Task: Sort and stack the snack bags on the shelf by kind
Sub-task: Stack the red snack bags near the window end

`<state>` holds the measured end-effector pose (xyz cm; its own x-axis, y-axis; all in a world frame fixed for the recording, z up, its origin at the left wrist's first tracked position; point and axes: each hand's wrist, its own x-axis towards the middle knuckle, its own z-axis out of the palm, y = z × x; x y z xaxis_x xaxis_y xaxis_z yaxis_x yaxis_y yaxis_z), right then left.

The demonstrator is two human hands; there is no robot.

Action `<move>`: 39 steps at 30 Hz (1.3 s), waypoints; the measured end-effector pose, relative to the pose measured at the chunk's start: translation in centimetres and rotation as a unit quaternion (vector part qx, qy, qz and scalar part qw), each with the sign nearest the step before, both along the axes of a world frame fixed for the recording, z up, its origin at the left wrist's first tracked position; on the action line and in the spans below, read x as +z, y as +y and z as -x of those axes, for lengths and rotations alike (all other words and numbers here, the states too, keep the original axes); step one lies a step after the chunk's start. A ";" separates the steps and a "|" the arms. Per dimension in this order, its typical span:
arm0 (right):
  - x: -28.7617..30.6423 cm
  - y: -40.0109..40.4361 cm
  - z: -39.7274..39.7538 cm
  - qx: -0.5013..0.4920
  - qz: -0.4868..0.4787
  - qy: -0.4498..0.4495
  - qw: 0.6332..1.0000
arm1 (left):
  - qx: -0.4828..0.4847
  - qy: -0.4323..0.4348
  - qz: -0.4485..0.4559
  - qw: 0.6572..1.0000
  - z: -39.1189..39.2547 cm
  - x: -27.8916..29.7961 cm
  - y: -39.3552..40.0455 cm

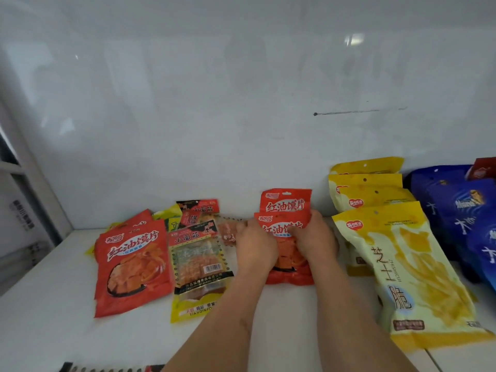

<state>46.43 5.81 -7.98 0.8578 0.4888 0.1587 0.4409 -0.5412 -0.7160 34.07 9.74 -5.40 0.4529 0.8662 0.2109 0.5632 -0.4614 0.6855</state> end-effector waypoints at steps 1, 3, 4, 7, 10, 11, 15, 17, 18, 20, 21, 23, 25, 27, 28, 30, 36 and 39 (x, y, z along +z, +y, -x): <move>0.1 0.0 0.2 -0.004 0.008 -0.019 1.000 | 0.001 0.012 -0.018 1.000 0.5 0.6 0.0; 0.5 0.0 0.7 -0.009 0.028 -0.063 0.998 | 0.009 0.024 -0.055 0.998 1.5 1.5 0.2; 0.8 0.1 1.1 -0.004 0.037 -0.085 0.996 | 0.012 0.030 -0.072 0.997 2.1 1.9 0.4; 1.7 0.7 2.8 0.040 0.038 -0.144 0.988 | 0.020 0.053 -0.118 0.991 4.6 2.8 1.2; 3.0 2.0 5.7 0.116 0.005 -0.174 0.978 | 0.046 0.080 -0.157 0.983 7.5 3.2 2.4; 3.5 2.5 7.0 0.149 -0.006 -0.175 0.973 | 0.058 0.081 -0.159 0.982 8.7 3.3 3.0; 5.1 5.1 12.9 0.268 -0.010 -0.141 0.953 | 0.114 0.086 -0.141 0.980 13.8 3.1 5.7; 5.3 6.6 15.6 0.301 0.008 -0.130 0.945 | 0.162 0.115 -0.135 0.971 16.6 2.6 7.3; 5.3 7.3 16.9 0.312 0.020 -0.125 0.942 | 0.190 0.140 -0.129 0.963 18.1 2.1 8.1; 5.3 8.7 19.4 0.330 0.042 -0.111 0.936 | 0.234 0.179 -0.084 0.952 20.9 1.0 9.7; 5.2 9.3 20.5 0.337 0.047 -0.100 0.935 | 0.243 0.185 -0.046 0.951 22.1 0.5 10.4; 4.7 10.6 22.3 0.339 0.062 -0.077 0.936 | 0.234 0.196 0.026 0.952 23.9 -0.6 11.5; 4.3 11.6 23.5 0.329 0.088 -0.050 0.939 | 0.203 0.213 0.045 0.955 25.0 -1.7 12.4; 4.2 12.2 24.5 0.316 0.097 -0.028 0.943 | 0.175 0.193 0.034 0.965 25.9 -2.4 13.0; 4.2 12.4 24.8 0.306 0.095 -0.020 0.947 | 0.168 0.168 0.030 0.971 26.3 -2.6 13.5; 4.1 12.8 25.5 0.281 0.091 -0.007 0.955 | 0.160 0.118 0.040 0.979 27.2 -2.7 14.4; 4.5 14.7 27.1 0.249 0.091 0.057 0.962 | 0.123 -0.077 0.107 0.984 29.2 -2.5 16.1; 4.8 15.8 27.8 0.249 0.067 0.118 0.959 | 0.117 -0.102 0.105 0.982 29.8 -2.5 16.4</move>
